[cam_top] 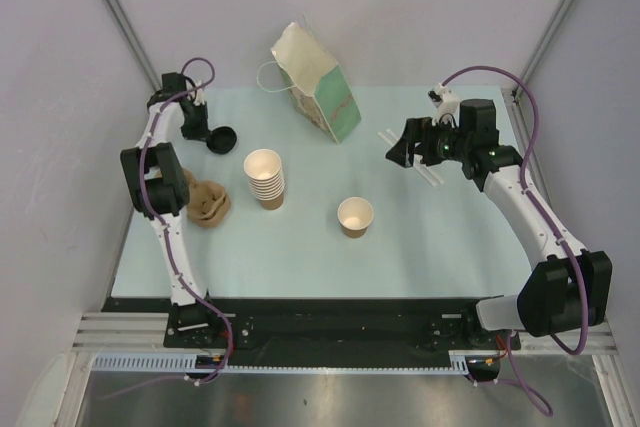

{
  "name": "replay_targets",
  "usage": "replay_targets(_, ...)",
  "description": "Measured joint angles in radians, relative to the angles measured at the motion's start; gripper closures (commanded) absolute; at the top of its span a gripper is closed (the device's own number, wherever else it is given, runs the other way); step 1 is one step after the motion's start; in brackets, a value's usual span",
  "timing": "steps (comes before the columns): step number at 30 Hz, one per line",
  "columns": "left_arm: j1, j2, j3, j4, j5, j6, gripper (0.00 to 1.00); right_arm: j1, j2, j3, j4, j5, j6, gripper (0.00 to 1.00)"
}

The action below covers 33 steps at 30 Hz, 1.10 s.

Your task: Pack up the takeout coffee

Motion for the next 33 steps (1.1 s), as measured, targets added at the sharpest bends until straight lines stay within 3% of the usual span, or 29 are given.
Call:
replay_targets(9,0.032,-0.020,-0.002,-0.035,0.085,-0.017,1.00,0.000,0.000,0.000,0.005,-0.032,0.005,0.00)
replay_targets(18,0.104,-0.165,-0.039,-0.034,0.202,-0.023,1.00,0.023,0.059,0.095,0.035,-0.091,0.025,0.00)
replay_targets(28,0.138,-0.406,-0.258,0.054,0.335,0.004,1.00,0.133,0.133,0.263,0.034,-0.091,-0.012,0.00)
replay_targets(33,0.138,-0.457,-0.324,0.089,0.315,0.028,1.00,0.208,0.183,0.296,0.042,-0.080,0.000,0.00)
